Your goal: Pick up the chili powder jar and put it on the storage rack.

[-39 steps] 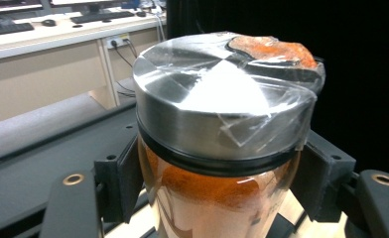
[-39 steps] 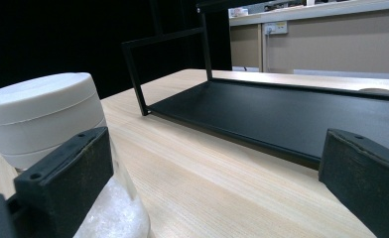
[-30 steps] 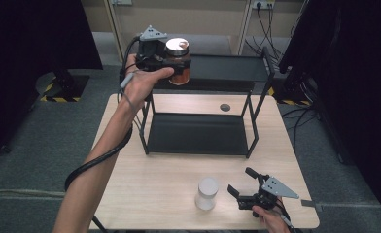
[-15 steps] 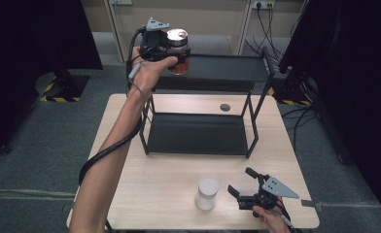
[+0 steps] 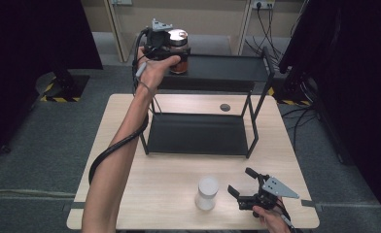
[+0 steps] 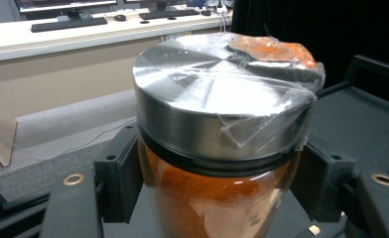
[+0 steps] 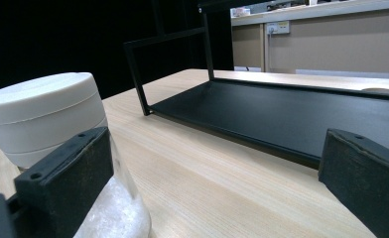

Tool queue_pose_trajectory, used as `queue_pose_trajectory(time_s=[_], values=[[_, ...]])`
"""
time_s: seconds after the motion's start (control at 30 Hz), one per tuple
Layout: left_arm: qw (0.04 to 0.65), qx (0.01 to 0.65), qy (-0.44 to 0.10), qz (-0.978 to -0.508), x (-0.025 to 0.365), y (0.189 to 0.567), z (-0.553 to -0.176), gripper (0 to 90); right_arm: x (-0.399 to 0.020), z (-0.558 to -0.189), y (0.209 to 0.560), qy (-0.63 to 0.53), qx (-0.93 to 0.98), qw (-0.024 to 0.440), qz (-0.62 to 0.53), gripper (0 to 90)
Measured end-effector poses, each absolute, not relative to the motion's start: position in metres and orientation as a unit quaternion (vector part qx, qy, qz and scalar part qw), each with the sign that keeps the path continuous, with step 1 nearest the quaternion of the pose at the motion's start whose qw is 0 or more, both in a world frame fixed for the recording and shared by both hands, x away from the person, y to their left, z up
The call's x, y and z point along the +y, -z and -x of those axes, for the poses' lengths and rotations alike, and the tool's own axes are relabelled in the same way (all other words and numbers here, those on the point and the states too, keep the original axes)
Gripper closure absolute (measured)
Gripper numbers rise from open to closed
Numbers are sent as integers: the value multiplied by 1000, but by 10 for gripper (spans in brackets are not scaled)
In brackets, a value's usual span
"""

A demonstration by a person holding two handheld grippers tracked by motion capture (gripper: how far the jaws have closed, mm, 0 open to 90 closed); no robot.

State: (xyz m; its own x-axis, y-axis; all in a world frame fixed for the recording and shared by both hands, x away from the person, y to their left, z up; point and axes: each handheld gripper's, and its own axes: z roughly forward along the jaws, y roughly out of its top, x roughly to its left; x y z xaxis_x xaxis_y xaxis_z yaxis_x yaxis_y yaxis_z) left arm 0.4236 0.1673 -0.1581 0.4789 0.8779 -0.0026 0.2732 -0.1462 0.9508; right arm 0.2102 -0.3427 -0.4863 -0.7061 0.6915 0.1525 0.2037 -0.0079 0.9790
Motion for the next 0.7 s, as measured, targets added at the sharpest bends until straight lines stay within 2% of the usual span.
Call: queue_pose_trajectory(time_s=[0.6,0.67,0.7], values=[[515,418,-310,-681,167,174,-426,300,-342,-210,487,-628,679,193,-328,9],[526,429,-300,-670,168,177,-426,269,-342,-210,487,-628,679,192,-328,9],[529,431,-299,-667,168,178,-425,224,-342,-210,487,-628,679,192,-328,9]])
